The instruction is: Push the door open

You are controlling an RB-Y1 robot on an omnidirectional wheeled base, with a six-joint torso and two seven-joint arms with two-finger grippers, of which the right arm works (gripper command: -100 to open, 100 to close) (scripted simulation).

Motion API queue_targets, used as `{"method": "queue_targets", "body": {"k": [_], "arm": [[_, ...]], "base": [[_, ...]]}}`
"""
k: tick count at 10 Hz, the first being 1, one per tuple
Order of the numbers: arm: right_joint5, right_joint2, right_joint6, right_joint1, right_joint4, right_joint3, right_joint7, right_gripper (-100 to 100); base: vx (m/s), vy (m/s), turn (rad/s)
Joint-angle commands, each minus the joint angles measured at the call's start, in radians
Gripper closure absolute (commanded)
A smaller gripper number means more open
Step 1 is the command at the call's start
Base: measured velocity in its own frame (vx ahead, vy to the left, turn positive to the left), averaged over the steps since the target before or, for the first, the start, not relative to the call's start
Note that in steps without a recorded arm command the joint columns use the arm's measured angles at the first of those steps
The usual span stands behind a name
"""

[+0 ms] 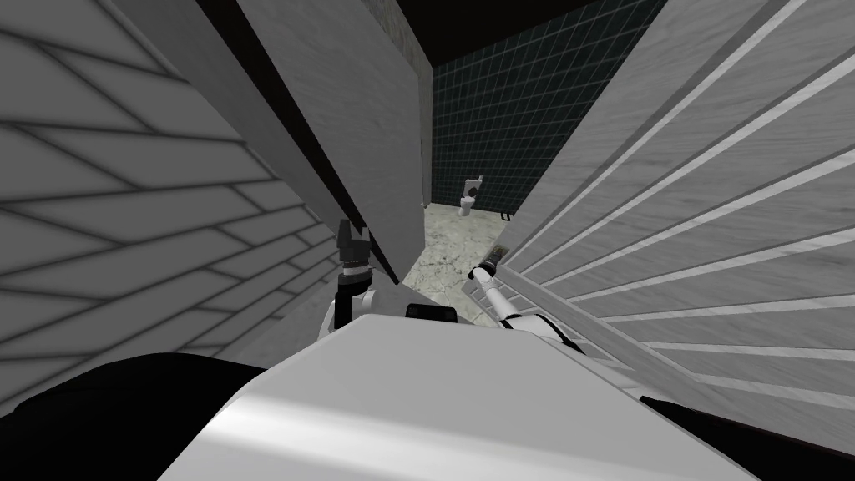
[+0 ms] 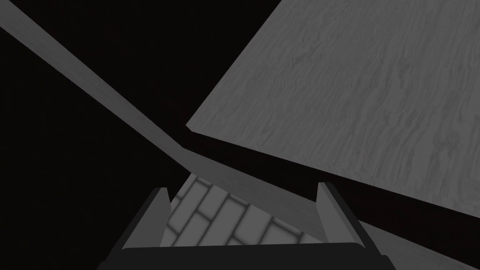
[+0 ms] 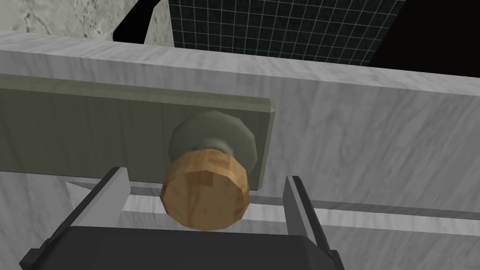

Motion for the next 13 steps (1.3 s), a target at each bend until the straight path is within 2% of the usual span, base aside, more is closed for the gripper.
{"method": "queue_targets", "body": {"k": [1,2,7,13], "arm": [[0.000,0.000,0.000,0.000,0.000,0.000,0.000,-100],[0.000,0.000,0.000,0.000,0.000,0.000,0.000,100],[0.000,0.000,0.000,0.000,0.000,0.000,0.000,100],[-0.026,-0.018,0.030,0.007,0.017,-0.041,-0.001,100]], "base": [[0.077,-0.072,0.011],[-0.005,0.005,-0.007],[-0.018,0.017,-0.001],[0.158,-0.053,-0.031]]}}
